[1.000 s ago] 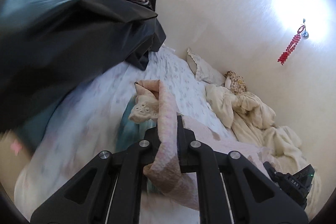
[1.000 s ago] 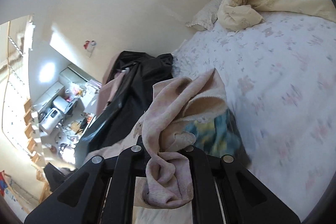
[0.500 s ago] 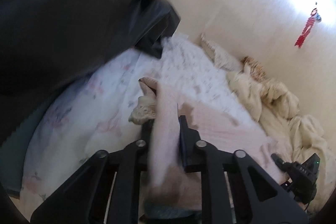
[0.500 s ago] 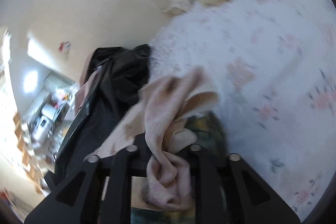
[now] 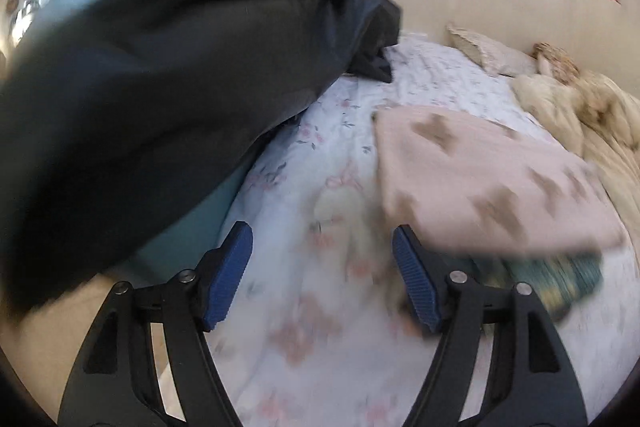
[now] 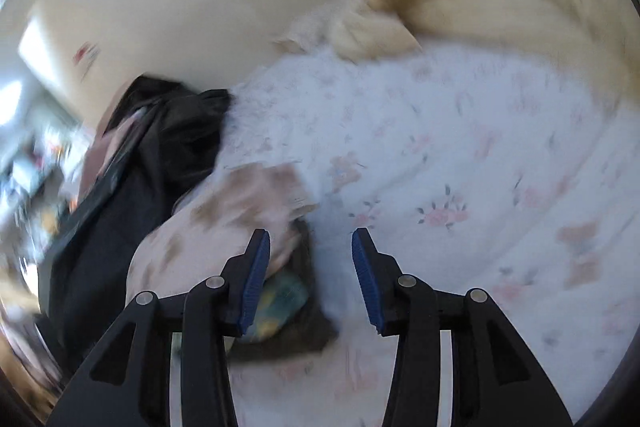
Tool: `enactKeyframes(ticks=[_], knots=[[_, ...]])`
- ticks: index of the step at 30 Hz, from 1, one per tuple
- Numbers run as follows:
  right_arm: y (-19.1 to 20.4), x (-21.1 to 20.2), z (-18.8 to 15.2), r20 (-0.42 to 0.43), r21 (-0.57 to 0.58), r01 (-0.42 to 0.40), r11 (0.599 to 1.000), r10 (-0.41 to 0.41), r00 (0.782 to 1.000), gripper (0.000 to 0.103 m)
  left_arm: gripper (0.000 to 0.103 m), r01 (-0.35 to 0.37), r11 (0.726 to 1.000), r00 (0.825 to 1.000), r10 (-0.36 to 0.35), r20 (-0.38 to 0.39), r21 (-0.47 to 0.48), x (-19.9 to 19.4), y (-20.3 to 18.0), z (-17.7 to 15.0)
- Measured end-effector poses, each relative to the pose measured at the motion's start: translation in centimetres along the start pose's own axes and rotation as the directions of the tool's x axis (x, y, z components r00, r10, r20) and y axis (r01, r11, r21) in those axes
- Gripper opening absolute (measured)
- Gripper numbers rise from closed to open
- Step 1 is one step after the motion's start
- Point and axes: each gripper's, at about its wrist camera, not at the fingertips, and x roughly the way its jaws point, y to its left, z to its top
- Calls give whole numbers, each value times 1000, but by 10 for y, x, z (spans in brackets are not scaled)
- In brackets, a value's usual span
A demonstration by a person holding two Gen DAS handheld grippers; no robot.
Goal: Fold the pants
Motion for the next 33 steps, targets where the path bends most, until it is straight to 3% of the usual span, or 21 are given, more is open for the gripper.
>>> enactKeyframes(ticks=[2, 5, 9, 10, 12, 14, 17, 19, 21, 26, 33], knots=[[30, -40, -15, 15, -115, 9, 993, -7, 1000, 46, 69, 48, 998, 999, -49, 22, 33, -43, -8, -13], [74, -105, -44, 49, -271, 26, 962, -13, 999, 61, 69, 130, 990, 991, -131, 22, 46, -109, -12, -36], [108, -170, -73, 87, -358, 18, 934, 14, 996, 65, 70, 123, 992, 989, -125, 77, 29, -196, -5, -60], [115, -188, -81, 99, -375, 17, 927, 22, 995, 69, 70, 129, 991, 987, -131, 90, 25, -211, -5, -62], [126, -215, -95, 111, -400, 16, 917, 31, 993, 85, 71, 147, 988, 980, -151, 128, 40, -246, -5, -70], [132, -241, -111, 125, -411, 16, 911, 39, 991, 85, 72, 129, 989, 976, -140, 168, 77, -281, -8, -82], [136, -271, -136, 130, -416, 41, 908, 15, 991, 86, 91, 137, 987, 969, -152, 196, 84, -318, -12, -99], [135, -291, -157, 136, -423, 57, 904, 1, 991, 88, 97, 163, 985, 961, -171, 216, 55, -337, -9, -111], [131, -302, -175, 137, -431, 61, 900, -1, 991, 100, 103, 192, 979, 954, -202, 220, 66, -353, -9, -128], [112, -331, -224, 157, -423, 87, 902, -21, 987, 103, 103, 210, 976, 964, -217, 153, 66, -361, -11, -169], [81, -332, -264, 122, -373, 94, 923, -52, 991, 103, 103, 200, 969, 966, -220, 137, 148, -355, -31, -211]])
